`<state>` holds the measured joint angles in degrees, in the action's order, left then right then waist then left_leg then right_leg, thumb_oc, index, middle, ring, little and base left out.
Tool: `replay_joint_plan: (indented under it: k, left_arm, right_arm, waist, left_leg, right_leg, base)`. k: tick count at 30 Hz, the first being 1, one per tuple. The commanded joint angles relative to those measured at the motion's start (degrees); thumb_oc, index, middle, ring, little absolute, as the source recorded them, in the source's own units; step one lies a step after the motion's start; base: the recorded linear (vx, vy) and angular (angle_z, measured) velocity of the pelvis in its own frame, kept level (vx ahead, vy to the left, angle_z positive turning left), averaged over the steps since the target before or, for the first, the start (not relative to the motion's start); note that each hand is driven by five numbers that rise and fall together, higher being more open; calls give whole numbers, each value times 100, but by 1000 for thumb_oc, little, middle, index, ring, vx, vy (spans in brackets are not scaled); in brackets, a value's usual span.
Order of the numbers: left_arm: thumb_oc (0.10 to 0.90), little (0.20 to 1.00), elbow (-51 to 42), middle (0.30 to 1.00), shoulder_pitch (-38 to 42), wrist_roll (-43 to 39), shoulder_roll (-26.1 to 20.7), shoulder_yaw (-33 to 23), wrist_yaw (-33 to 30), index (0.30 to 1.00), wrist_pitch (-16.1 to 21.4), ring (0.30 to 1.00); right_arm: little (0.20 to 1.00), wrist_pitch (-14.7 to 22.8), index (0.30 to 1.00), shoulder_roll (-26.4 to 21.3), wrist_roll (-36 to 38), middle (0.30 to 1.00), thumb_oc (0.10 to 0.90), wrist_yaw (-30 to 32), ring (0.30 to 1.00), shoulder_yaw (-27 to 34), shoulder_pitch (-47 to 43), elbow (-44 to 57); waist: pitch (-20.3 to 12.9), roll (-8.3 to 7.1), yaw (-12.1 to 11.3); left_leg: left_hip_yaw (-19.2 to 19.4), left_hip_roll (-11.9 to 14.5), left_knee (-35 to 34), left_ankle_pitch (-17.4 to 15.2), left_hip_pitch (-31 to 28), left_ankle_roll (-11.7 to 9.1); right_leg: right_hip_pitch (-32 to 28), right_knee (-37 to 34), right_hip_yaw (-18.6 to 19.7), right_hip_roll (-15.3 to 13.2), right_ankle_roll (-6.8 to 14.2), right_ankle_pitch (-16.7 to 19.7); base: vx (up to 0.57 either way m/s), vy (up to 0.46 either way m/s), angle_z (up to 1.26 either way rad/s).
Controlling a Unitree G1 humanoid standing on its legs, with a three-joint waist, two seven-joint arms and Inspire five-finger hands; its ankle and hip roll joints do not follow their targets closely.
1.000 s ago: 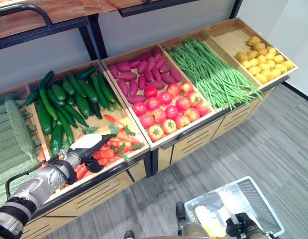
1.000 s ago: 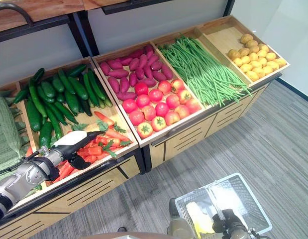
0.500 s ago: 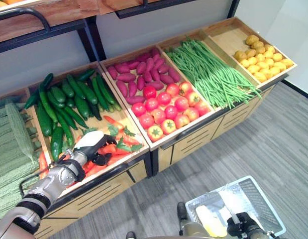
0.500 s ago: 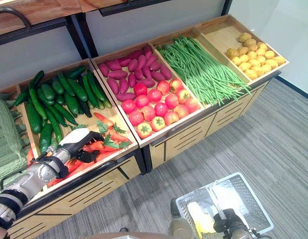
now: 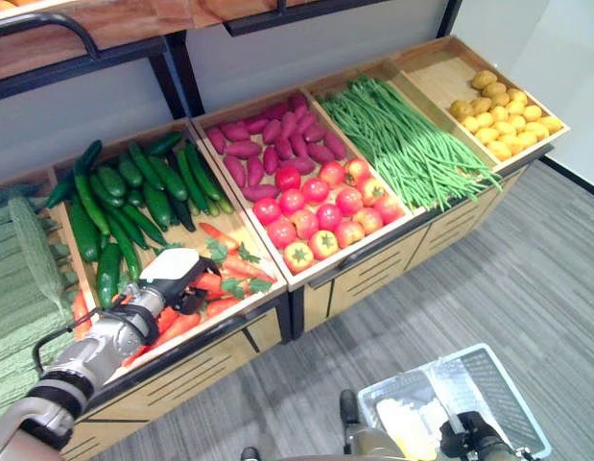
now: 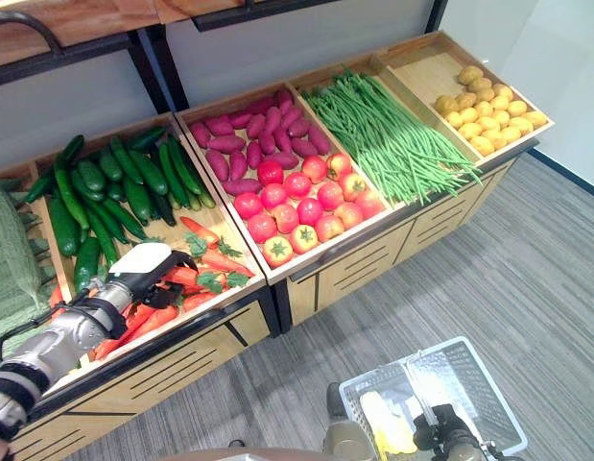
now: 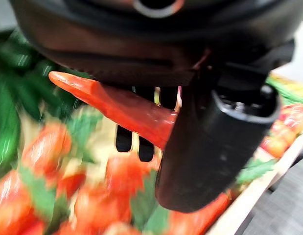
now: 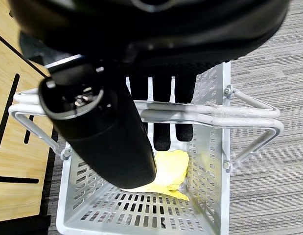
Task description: Get the vegetables into the basket
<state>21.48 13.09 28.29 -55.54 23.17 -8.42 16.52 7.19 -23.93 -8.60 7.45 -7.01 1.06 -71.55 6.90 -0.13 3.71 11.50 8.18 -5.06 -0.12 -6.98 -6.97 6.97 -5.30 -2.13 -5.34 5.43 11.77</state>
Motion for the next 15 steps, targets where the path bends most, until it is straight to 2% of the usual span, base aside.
replay_joint_plan:
  k: [1, 5, 15]
  left_arm:
    - [400, 300, -195, 300, 566, -117, -607, -684, -395, 300, 152, 300]
    - [400, 300, -583, 300, 486, -186, -726, -775, -256, 300, 220, 300]
    - [400, 300, -884, 300, 291, -251, -754, -971, -203, 300, 279, 300]
  right_arm:
    - [300, 188, 300, -238, 43, 300, 400, 191, 300, -1, -148, 4]
    - [300, 168, 300, -217, 49, 300, 400, 133, 300, 31, -115, -62]
    - [300, 168, 300, -228, 36, 300, 400, 106, 300, 73, -101, -61]
  waist:
    - [-279, -231, 80]
    - [-301, -229, 56]
    - [-317, -264, 36]
  left_leg:
    - [-190, 30, 6, 33, 280, -18]
    - [-203, 4, 6, 25, 274, -9]
    - [-219, -20, 6, 16, 265, 13]
  right_leg:
    - [-441, 30, -107, -647, 656, -346]
    - [-460, 30, -124, -668, 662, -347]
    - [-484, 30, -148, -682, 669, -347]
  base:
    - [10, 14, 9]
    - [0, 0, 0]
    - [0, 0, 0]
